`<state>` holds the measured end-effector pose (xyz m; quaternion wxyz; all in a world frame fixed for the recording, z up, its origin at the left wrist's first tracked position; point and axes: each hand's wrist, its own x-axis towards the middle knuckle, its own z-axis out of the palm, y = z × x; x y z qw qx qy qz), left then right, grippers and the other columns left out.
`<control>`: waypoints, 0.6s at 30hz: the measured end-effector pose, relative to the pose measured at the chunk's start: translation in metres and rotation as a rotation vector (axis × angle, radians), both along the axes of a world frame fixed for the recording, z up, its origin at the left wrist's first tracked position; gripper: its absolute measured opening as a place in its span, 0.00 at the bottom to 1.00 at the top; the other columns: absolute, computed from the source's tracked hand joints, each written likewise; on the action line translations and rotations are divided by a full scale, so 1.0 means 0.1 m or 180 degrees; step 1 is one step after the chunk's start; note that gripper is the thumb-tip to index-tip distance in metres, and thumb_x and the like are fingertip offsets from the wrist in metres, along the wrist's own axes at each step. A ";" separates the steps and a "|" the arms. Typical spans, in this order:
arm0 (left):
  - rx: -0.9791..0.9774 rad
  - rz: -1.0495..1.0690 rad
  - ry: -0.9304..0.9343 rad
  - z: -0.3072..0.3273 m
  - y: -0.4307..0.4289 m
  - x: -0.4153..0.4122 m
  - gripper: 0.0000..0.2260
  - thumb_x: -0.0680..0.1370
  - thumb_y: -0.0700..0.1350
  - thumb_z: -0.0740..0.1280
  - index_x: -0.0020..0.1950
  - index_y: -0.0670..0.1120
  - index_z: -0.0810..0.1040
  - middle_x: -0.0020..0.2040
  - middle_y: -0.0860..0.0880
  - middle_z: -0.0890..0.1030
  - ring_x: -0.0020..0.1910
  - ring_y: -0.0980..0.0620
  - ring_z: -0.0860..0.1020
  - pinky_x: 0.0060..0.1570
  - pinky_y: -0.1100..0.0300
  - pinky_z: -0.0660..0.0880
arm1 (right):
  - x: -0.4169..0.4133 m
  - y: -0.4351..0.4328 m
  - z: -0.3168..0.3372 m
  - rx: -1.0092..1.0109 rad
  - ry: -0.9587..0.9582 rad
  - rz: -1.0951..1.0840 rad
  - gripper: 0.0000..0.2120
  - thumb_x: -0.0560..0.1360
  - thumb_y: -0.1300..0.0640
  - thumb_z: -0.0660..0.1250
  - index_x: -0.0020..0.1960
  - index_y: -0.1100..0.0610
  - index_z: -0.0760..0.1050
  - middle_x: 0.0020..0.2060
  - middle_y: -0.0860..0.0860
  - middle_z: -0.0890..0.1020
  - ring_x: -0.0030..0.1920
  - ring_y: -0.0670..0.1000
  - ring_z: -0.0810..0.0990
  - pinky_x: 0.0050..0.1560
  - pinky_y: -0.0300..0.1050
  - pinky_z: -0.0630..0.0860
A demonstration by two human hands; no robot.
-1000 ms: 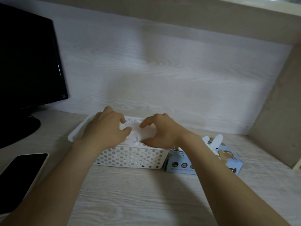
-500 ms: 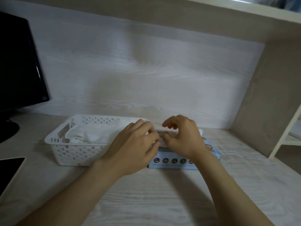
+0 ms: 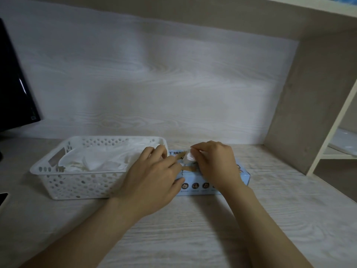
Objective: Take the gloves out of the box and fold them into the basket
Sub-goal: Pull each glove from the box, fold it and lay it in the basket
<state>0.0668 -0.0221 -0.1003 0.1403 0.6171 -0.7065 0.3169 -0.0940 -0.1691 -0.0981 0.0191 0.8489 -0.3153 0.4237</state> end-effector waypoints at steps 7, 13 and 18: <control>0.0100 0.0060 -0.0117 0.01 0.00 -0.03 0.22 0.84 0.61 0.53 0.62 0.54 0.83 0.50 0.56 0.81 0.54 0.46 0.73 0.55 0.48 0.69 | 0.09 0.11 0.00 -0.0159 -0.0694 -0.0228 0.08 0.82 0.53 0.65 0.49 0.52 0.81 0.45 0.46 0.83 0.47 0.53 0.79 0.52 0.52 0.70; 0.0133 0.0093 -0.0027 0.04 0.00 -0.07 0.24 0.84 0.64 0.52 0.72 0.54 0.75 0.50 0.55 0.82 0.53 0.46 0.72 0.53 0.49 0.70 | 0.07 0.25 0.14 0.0114 -0.1801 -0.0105 0.05 0.85 0.56 0.63 0.53 0.51 0.78 0.45 0.40 0.81 0.47 0.45 0.79 0.55 0.55 0.76; 0.0216 0.0180 -0.0059 0.04 -0.01 -0.07 0.23 0.84 0.62 0.52 0.66 0.54 0.80 0.52 0.57 0.82 0.54 0.47 0.72 0.53 0.49 0.69 | 0.05 0.40 0.26 0.0213 -0.2354 0.0126 0.06 0.87 0.58 0.61 0.54 0.55 0.76 0.43 0.40 0.81 0.41 0.43 0.80 0.38 0.36 0.73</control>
